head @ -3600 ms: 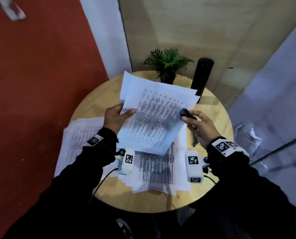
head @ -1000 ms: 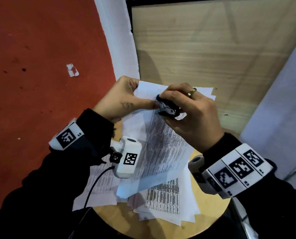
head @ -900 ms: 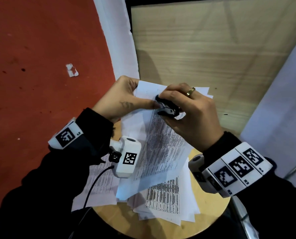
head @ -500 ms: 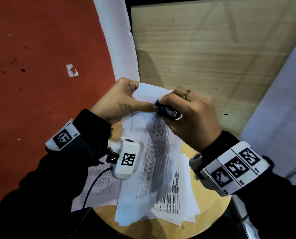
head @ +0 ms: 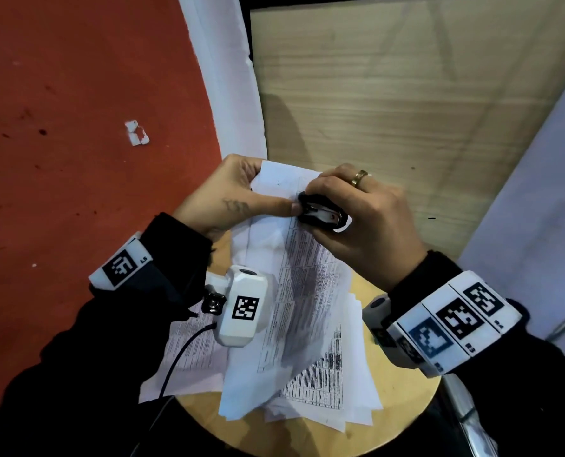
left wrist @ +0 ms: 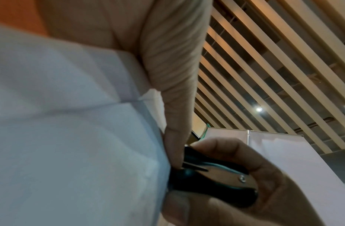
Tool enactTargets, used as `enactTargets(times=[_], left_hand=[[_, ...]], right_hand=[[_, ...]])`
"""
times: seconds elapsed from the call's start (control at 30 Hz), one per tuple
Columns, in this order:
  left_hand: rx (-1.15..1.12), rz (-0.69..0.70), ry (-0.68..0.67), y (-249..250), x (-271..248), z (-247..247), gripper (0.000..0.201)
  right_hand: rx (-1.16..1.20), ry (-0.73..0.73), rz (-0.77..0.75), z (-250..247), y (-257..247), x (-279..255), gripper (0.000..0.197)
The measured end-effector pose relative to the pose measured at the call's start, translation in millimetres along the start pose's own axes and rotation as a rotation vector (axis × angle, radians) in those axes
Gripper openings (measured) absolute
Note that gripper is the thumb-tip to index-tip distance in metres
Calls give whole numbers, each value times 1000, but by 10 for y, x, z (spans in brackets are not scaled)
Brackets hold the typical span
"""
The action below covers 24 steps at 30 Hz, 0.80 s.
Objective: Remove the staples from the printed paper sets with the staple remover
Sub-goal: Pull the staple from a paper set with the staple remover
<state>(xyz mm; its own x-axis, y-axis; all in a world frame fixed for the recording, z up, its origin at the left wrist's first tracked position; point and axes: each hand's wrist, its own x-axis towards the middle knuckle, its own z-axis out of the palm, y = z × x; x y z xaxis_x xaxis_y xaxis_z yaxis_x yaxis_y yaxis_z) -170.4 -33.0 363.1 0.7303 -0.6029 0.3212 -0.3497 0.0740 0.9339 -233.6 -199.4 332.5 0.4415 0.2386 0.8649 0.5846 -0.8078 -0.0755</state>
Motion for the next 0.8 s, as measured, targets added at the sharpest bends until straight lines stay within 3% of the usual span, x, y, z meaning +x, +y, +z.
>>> enactTargets(times=[0.6, 0.8], left_hand=[[-22, -70, -16, 12, -45, 15, 36], [-23, -85, -9, 15, -45, 5, 31]], right_hand=[[-59, -20, -65, 0, -20, 21, 15], [-73, -90, -76, -12, 5, 64, 24]])
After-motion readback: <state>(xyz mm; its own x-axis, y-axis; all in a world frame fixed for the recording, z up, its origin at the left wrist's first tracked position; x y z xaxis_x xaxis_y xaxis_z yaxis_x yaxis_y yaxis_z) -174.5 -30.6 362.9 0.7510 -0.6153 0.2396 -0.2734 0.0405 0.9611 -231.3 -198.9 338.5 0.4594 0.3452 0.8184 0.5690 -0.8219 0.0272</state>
